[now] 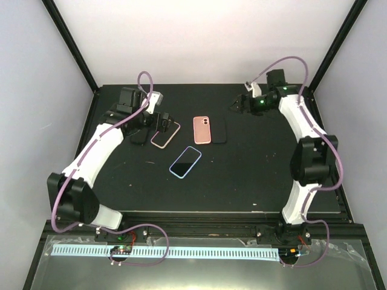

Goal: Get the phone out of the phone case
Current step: Pick up the phone at the center of the board.

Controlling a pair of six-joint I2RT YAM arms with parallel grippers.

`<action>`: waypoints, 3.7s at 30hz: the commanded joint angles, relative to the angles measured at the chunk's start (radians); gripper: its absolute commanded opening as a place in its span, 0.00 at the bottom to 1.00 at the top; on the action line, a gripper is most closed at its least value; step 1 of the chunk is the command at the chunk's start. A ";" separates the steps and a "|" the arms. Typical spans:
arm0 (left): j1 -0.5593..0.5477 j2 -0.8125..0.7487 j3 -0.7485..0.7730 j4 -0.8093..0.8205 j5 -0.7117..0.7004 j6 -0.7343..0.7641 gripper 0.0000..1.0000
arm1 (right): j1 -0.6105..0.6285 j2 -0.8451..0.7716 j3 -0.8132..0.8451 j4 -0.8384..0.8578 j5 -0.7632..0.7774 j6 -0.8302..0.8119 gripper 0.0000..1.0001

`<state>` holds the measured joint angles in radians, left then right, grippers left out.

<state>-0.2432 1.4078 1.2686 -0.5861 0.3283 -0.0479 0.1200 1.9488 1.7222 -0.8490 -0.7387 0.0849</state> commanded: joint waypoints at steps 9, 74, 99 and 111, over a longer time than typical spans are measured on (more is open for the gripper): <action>0.005 0.290 0.147 -0.202 -0.142 0.192 0.99 | -0.024 -0.240 0.036 -0.082 0.059 -0.148 1.00; 0.015 0.350 0.037 -0.053 -0.219 0.042 0.41 | -0.018 -0.536 -0.498 0.601 0.042 0.417 0.98; -0.118 -0.066 0.151 0.074 -0.097 -0.139 0.39 | 0.266 -0.447 -0.363 0.805 0.152 0.671 0.89; -0.203 -0.116 0.207 0.063 -0.152 -0.143 0.39 | 0.408 -0.420 -0.252 0.725 0.256 0.624 0.84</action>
<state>-0.4358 1.3251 1.4067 -0.5823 0.1978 -0.1772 0.4934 1.5200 1.4307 -0.0978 -0.5495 0.7349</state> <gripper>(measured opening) 0.814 0.848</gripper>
